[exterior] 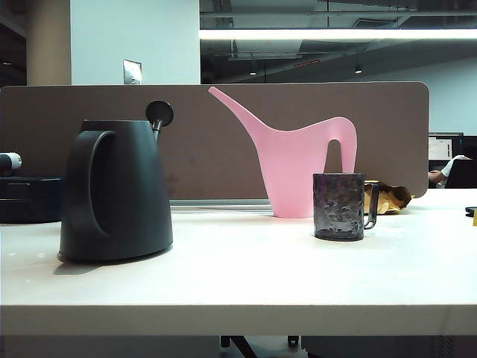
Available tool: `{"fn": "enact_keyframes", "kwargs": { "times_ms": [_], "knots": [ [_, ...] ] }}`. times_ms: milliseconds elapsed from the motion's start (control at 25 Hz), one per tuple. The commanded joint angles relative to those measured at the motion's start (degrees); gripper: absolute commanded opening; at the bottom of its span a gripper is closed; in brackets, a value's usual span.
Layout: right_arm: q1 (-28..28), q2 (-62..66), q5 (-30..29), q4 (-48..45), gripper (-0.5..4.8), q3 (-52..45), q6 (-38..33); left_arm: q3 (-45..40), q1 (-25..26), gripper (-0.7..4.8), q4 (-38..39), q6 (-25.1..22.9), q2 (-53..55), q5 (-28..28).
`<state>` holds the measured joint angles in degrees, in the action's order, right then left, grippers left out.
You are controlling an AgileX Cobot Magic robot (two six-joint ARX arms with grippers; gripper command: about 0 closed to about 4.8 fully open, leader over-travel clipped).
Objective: Pour the water from the cup into the kettle.
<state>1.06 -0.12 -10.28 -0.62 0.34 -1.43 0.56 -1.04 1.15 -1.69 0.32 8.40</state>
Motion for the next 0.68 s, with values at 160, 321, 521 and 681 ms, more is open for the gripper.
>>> {"fn": "enact_keyframes", "kwargs": {
  "times_ms": [160,321,521,681],
  "knots": [
    [0.0,0.0,0.1,-0.9,-0.06,0.0,0.2,0.1,0.0,-0.05,-0.4,-0.2,0.0,0.0],
    [0.0,0.0,0.1,-0.9,-0.06,0.0,0.2,0.1,0.0,-0.05,-0.4,-0.2,0.0,0.0],
    [0.0,0.0,0.1,-0.9,-0.06,0.2,-0.2,0.1,0.0,-0.05,-0.4,-0.2,0.0,0.0],
    [0.0,0.0,-0.2,-0.9,-0.06,0.2,-0.3,0.1,0.0,-0.05,-0.4,-0.2,0.0,0.0]
  ]
}}
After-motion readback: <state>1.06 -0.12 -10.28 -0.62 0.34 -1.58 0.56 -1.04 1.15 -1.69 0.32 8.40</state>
